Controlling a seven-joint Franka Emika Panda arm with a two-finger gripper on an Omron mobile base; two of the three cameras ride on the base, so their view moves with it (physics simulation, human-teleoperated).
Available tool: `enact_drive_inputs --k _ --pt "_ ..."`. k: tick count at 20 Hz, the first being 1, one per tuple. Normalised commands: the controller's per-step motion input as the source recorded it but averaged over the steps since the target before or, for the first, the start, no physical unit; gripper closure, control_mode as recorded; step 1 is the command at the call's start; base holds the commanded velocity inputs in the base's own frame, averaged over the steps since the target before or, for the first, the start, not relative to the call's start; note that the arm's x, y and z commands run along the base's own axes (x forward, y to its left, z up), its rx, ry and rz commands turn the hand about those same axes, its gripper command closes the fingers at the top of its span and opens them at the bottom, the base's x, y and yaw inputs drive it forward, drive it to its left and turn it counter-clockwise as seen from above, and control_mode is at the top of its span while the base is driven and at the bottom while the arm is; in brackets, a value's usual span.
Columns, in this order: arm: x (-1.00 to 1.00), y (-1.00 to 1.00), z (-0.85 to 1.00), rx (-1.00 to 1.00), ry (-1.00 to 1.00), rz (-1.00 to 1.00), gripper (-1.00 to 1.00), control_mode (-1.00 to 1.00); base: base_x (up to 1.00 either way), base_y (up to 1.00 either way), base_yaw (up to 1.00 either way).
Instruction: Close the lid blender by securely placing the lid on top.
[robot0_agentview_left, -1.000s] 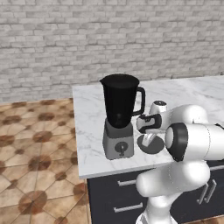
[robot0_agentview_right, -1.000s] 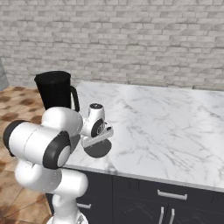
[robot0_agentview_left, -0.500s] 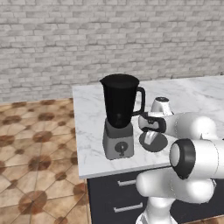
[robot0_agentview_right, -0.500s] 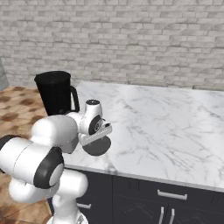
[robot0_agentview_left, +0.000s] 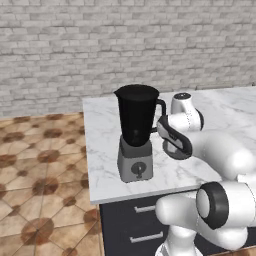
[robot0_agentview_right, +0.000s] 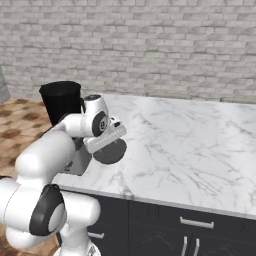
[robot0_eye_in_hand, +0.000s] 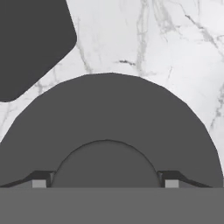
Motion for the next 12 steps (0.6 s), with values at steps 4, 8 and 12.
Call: enact_drive_inputs --k 4,8,12 --pt "-0.13 -0.43 0.63 0.0 0.0 0.0 1.0 -1.0 0.0 0.0 0.0" --pt "-0.33 -0.26 0.77 0.0 -0.06 0.0 1.0 -1.0 0.0 0.0 0.0" --pt "-0.19 0.0 0.99 0.0 -0.08 0.0 1.0 -1.0 0.0 0.0 0.0"
